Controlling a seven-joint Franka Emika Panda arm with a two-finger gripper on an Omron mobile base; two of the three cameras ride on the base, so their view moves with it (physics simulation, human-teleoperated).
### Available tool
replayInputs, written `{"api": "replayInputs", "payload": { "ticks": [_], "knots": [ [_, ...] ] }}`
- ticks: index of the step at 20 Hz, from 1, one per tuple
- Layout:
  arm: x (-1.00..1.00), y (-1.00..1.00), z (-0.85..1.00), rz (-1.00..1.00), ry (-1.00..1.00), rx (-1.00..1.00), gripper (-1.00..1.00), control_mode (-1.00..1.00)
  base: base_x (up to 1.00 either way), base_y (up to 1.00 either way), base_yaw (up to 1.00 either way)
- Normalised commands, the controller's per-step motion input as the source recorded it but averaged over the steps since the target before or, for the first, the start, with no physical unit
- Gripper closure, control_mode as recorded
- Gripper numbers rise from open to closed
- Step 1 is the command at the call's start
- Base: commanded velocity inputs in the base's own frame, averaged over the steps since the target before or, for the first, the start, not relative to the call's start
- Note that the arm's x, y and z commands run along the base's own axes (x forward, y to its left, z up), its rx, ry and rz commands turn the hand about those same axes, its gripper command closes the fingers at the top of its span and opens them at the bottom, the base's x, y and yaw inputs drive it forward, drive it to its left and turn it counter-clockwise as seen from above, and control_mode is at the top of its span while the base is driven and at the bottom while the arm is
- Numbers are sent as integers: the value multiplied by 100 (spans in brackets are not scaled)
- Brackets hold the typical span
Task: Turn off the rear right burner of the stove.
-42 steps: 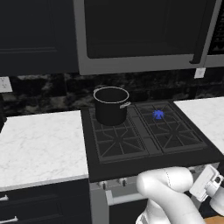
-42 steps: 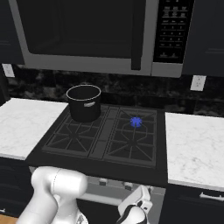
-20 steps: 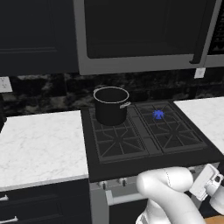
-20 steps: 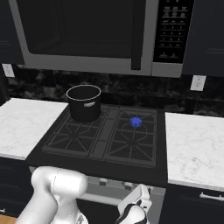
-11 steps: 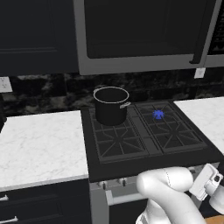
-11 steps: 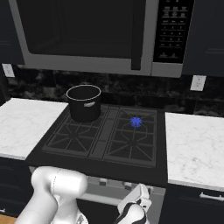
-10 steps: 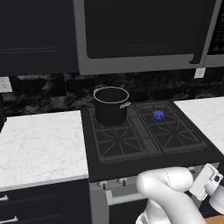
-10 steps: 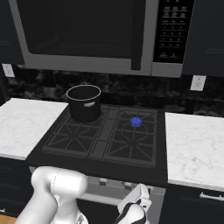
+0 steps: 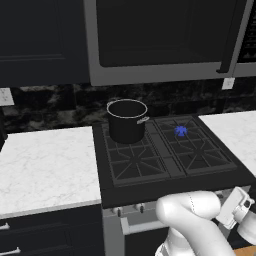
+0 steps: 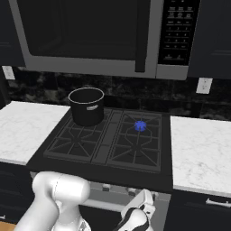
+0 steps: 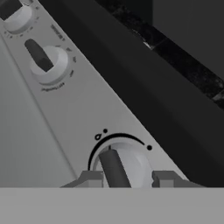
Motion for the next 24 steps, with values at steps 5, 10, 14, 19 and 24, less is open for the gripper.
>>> {"api": "replayInputs", "payload": {
  "ticks": [5,10,14,19,24],
  "knots": [
    [23,5,3,-7,12,11,100,-100,0,0,0],
    [18,0,23,-13,18,27,100,-100,0,0,0],
    [26,1,32,-13,21,40,100,-100,0,0,0],
    [28,0,35,-13,23,51,100,-100,0,0,0],
    [30,0,36,-11,26,57,100,-100,0,0,0]
  ]
}}
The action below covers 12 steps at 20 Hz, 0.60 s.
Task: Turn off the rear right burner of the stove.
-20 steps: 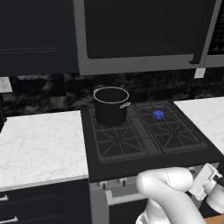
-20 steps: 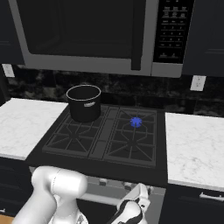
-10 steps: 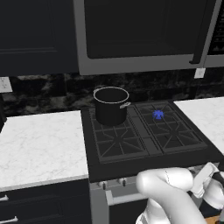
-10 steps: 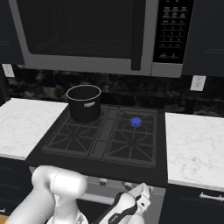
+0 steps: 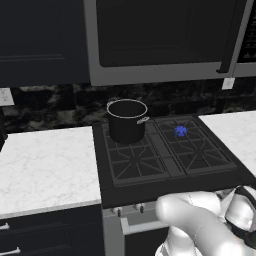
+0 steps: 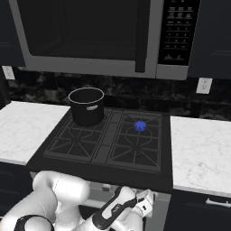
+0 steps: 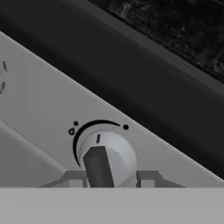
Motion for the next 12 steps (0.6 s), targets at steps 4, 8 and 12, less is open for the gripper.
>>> {"api": "replayInputs", "payload": {
  "ticks": [4,8,12],
  "knots": [
    [39,0,41,-9,29,61,100,-100,0,0,0],
    [42,0,48,-8,30,67,100,-100,0,0,0],
    [44,0,61,-8,33,72,100,-100,0,0,0]
  ]
}}
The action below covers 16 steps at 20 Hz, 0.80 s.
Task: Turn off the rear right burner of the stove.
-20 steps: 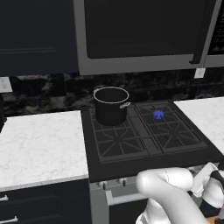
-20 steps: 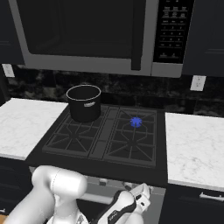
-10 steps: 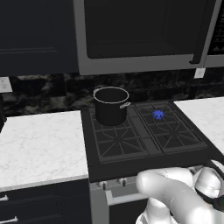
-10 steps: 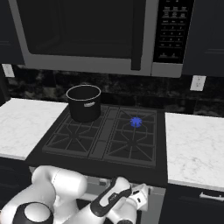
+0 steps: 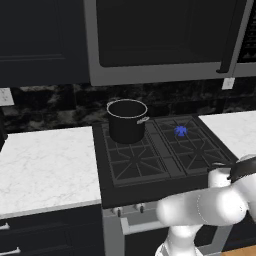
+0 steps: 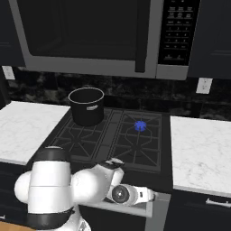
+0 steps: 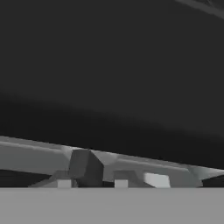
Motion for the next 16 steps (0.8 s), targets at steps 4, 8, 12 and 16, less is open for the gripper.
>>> {"api": "replayInputs", "payload": {
  "ticks": [4,8,12,16],
  "knots": [
    [46,-21,77,-7,44,79,100,-100,0,0,0],
    [23,-68,53,-12,33,77,100,-100,0,0,0],
    [-1,-24,3,-5,3,15,100,-100,0,0,0],
    [5,-18,0,3,-1,2,100,-100,0,0,0]
  ]
}}
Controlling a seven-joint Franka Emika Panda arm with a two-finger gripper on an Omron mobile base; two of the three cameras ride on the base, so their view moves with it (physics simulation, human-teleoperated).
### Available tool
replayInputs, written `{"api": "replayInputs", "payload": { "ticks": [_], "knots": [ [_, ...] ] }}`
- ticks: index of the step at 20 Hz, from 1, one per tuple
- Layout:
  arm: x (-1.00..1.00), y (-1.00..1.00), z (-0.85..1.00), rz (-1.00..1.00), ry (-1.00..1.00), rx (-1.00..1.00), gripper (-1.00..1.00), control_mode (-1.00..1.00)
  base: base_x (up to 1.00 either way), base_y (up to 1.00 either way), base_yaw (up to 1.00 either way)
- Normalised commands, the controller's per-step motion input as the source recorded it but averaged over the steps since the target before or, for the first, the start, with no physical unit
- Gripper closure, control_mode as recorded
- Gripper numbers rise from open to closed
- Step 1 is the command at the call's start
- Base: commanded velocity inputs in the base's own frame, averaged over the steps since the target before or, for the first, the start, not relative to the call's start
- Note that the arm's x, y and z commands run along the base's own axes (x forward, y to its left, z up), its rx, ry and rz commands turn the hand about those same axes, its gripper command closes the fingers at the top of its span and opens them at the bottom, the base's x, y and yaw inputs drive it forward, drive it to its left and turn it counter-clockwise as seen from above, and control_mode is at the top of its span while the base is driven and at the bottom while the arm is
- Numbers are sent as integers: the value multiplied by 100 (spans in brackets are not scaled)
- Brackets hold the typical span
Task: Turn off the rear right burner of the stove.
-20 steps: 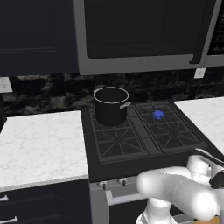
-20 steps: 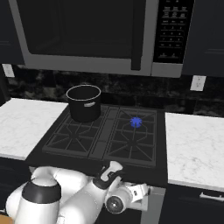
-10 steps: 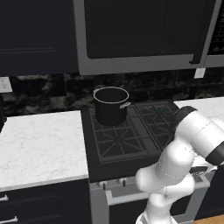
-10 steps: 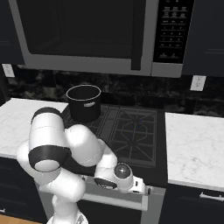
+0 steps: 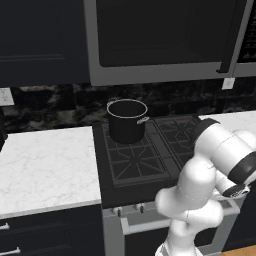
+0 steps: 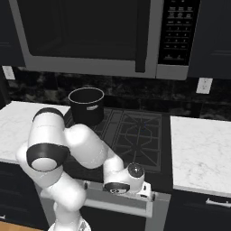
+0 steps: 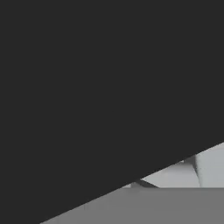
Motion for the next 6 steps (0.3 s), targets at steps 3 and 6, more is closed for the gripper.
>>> {"api": "replayInputs", "payload": {
  "ticks": [3,6],
  "knots": [
    [-9,-9,-28,-48,0,0,100,-100,0,0,0],
    [0,-2,-77,-98,0,-2,100,-100,0,0,0]
  ]
}}
